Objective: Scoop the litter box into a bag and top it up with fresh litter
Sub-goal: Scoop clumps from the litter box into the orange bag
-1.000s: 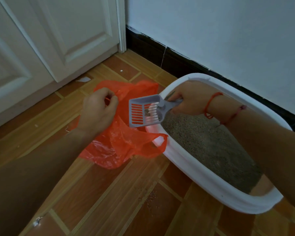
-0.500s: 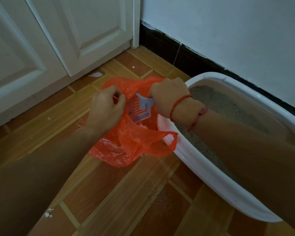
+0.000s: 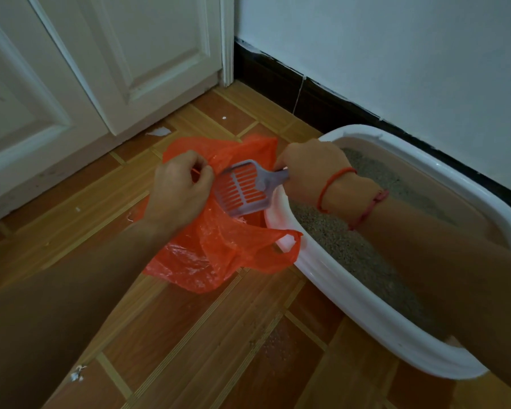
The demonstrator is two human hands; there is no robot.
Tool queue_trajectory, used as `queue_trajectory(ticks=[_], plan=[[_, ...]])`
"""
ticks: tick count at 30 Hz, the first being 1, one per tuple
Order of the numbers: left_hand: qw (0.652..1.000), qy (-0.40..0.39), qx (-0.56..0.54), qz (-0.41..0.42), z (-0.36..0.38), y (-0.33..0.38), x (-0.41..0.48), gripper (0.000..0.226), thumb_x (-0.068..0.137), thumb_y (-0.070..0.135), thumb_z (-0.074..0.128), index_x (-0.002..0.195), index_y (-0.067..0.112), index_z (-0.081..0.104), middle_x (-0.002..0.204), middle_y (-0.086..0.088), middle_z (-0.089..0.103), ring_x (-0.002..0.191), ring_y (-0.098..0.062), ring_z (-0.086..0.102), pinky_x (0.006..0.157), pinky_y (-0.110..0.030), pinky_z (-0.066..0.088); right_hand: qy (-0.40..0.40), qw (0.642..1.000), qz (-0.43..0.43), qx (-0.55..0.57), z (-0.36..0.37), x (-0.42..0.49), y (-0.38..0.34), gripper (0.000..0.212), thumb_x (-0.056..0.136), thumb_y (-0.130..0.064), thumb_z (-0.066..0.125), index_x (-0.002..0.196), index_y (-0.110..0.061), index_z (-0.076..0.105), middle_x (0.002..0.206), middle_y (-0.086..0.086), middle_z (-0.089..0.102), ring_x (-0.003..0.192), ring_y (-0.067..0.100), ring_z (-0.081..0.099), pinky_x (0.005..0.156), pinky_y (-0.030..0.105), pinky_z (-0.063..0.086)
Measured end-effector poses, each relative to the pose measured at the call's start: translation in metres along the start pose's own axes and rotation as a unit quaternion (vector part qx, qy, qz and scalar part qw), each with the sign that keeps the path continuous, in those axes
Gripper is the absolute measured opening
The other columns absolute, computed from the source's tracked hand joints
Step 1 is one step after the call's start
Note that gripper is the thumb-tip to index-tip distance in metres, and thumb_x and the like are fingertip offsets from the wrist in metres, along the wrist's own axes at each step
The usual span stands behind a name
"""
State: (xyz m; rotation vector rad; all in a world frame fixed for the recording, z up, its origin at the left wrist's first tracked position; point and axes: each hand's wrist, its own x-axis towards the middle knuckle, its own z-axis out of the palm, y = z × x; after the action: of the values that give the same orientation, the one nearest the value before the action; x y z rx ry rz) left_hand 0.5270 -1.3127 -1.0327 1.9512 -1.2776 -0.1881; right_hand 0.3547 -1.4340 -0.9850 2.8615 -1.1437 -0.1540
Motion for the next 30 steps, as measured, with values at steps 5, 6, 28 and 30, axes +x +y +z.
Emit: queue_trajectory(ticks=[5,6,28,30], plan=[[1.000,-0.004,0.007,0.001,0.000,0.003,0.001,0.012,0.095,0.017,0.056,0.086,0.015,0.063,0.079,0.010,0.059,0.069,0.002,0.054,0.060,-0.002,0.037,-0.063,0.994,0.047,0.073,-0.011,-0.020,0.045,0.028,0.091,-0.030,0.060,0.117,-0.023,0.068,0.100,0.001,0.069,0.088,0.019,0.064,0.087,0.034,0.052],[1.000,-0.007,0.009,0.002,0.001,0.004,0.001,0.012,0.096,0.017,0.056,0.086,0.016,0.062,0.079,0.010,0.058,0.069,0.002,0.054,0.060,-0.001,0.036,-0.070,0.993,0.055,0.082,-0.015,-0.027,0.055,0.030,0.092,-0.031,0.061,0.119,-0.023,0.067,0.107,0.000,0.068,0.095,0.018,0.062,0.092,0.032,0.049],[0.999,-0.039,0.008,0.031,0.040,0.021,-0.003,0.011,0.094,0.014,0.058,0.090,0.009,0.067,0.084,0.002,0.064,0.076,-0.015,0.059,0.072,-0.028,0.044,-0.226,0.909,0.350,0.028,0.074,-0.134,0.218,0.023,0.073,-0.032,0.080,0.089,-0.016,0.071,0.079,0.001,0.065,0.073,0.013,0.059,0.070,0.027,0.048],[0.999,-0.038,0.009,0.031,0.042,0.021,-0.003,0.011,0.093,0.014,0.058,0.090,0.009,0.067,0.084,0.001,0.065,0.076,-0.016,0.060,0.073,-0.030,0.046,-0.212,0.913,0.345,0.045,0.081,-0.135,0.215,0.021,0.080,-0.035,0.075,0.087,-0.015,0.073,0.077,0.002,0.067,0.071,0.015,0.062,0.066,0.028,0.050]])
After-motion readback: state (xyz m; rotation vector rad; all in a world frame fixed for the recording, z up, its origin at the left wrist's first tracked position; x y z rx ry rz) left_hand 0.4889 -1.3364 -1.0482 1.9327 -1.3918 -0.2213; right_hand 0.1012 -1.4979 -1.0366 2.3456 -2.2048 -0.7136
